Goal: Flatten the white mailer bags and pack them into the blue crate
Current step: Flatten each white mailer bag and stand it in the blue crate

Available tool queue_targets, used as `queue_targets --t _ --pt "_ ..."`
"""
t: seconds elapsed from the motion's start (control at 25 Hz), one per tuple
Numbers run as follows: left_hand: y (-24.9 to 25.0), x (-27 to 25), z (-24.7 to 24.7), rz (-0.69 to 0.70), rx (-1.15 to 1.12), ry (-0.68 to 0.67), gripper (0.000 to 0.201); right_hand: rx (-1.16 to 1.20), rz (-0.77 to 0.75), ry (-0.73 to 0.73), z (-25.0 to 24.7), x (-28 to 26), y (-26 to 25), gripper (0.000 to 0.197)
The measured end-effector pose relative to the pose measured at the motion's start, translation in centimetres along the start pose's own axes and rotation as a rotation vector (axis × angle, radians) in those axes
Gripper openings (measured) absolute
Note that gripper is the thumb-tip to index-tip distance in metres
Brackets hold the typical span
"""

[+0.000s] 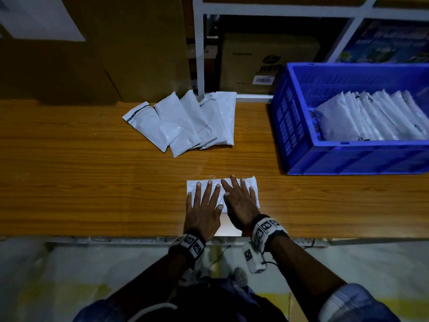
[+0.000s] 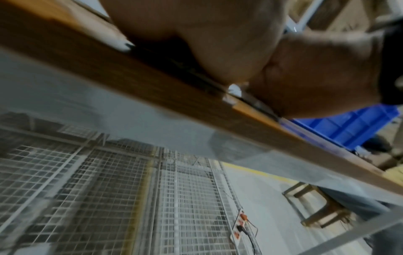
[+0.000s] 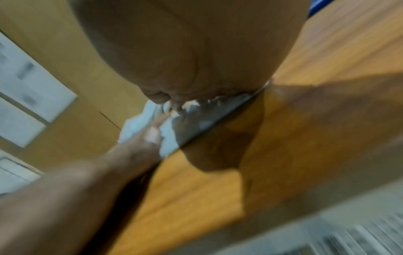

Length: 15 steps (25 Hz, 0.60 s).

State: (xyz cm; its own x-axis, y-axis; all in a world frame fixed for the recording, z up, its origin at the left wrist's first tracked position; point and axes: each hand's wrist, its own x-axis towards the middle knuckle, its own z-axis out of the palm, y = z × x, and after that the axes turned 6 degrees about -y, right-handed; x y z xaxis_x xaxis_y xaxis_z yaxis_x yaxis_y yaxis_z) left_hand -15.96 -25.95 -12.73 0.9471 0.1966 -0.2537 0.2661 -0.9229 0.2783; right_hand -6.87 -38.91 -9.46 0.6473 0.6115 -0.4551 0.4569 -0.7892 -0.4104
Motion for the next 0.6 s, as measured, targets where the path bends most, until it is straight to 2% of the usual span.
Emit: queue_targets --t 0.08,0.16,0.52,0.6 --pt "-0.2 0.1 0.0 -0.006 -0.011 -0.012 0.059 0.069 -0.022 0.085 -0.2 -0.9 0.2 0.052" --pt "-0.3 0.2 -0.4 -0.012 0.0 -0.024 0.059 -0.008 -0.036 0.184 0.1 -1.5 0.2 0.052" --pt "-0.5 0.4 -0.7 0.003 -0.029 -0.07 0.06 -0.095 0.045 0.16 2.6 -0.8 0.1 0.053" --pt "-0.6 0.4 -0.9 0.0 -0.051 -0.026 0.065 -0.084 0.039 0.123 2.3 -0.7 0.2 0.054"
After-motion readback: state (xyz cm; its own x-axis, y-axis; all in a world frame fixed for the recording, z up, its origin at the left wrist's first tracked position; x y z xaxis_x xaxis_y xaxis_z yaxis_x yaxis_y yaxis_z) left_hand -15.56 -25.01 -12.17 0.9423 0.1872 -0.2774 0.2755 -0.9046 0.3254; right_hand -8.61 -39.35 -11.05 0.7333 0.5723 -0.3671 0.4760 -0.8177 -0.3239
